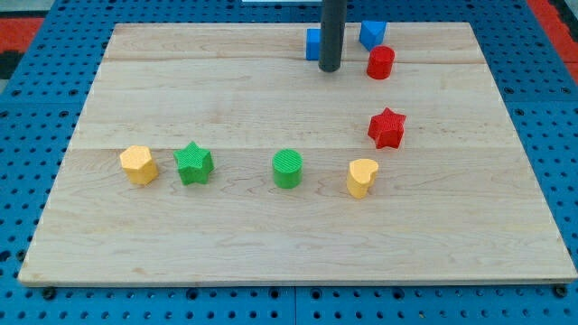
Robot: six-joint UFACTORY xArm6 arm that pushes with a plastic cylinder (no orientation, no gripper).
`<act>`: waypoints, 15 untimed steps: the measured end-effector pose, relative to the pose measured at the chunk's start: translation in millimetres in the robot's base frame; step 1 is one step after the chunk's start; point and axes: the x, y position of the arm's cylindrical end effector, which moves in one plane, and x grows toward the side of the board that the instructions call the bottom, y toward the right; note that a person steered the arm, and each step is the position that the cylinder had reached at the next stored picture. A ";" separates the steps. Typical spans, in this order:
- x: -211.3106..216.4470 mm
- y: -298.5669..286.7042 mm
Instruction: Move the blue cube and blue triangle diagonally to each other
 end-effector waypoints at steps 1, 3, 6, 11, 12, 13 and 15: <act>19.1 49.6; -61.9 137.6; -117.1 75.2; -74.3 -23.6; -114.1 -10.9; -119.2 8.7; -119.4 24.6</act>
